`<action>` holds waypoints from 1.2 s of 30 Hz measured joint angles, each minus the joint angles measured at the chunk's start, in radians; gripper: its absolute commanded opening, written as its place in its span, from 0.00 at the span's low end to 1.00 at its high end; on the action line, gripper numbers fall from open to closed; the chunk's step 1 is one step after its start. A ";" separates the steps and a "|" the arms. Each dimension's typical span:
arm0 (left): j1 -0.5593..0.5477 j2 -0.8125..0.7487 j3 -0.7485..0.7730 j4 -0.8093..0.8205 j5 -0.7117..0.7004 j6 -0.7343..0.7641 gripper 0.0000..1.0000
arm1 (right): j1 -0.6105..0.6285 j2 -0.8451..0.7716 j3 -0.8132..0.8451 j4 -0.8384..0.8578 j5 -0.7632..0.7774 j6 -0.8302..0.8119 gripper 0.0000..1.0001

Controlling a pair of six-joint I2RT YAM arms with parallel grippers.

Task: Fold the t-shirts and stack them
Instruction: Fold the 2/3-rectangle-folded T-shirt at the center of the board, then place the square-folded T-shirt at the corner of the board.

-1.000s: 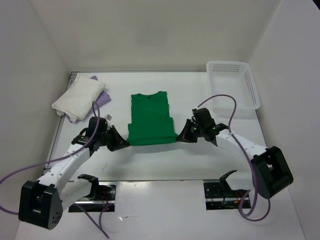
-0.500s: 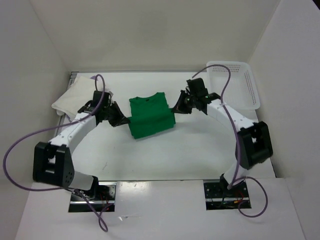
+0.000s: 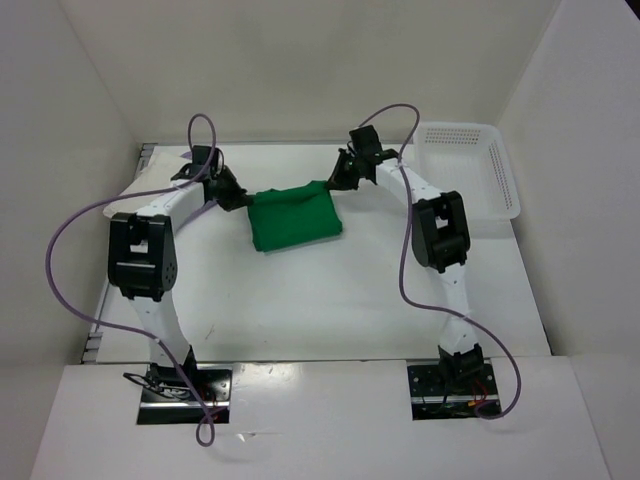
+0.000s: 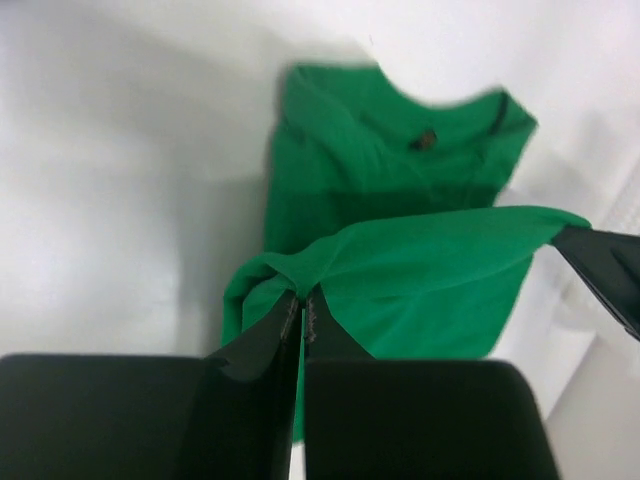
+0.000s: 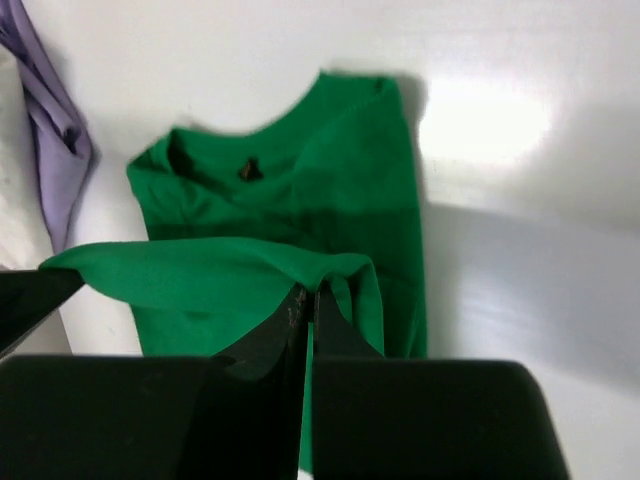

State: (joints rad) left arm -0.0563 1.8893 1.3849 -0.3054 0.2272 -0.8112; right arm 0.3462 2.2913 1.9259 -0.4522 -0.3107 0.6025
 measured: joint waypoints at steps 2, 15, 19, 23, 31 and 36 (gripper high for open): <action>0.006 0.056 0.043 0.017 -0.009 -0.002 0.25 | -0.001 0.056 0.072 -0.002 -0.001 0.006 0.07; 0.050 0.016 0.025 0.125 -0.014 0.005 0.95 | -0.014 0.074 0.191 0.005 -0.016 0.008 0.49; 0.052 -0.093 -0.172 0.189 0.061 0.026 0.98 | -0.015 -0.149 -0.101 0.055 -0.018 0.005 0.55; 0.049 -0.083 -0.289 0.225 0.130 0.027 0.98 | -0.015 -0.440 -0.436 0.115 -0.024 0.011 0.69; 0.043 0.050 -0.240 0.341 0.210 0.027 0.93 | -0.016 -0.830 -0.806 0.171 -0.026 0.011 0.73; -0.009 0.129 -0.192 0.456 0.222 0.010 0.73 | -0.016 -0.967 -0.914 0.170 -0.018 0.038 0.73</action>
State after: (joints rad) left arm -0.0654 2.0186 1.1934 0.1509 0.4496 -0.8013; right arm 0.3298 1.3247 1.0122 -0.2821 -0.3283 0.6403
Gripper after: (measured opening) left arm 0.816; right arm 0.731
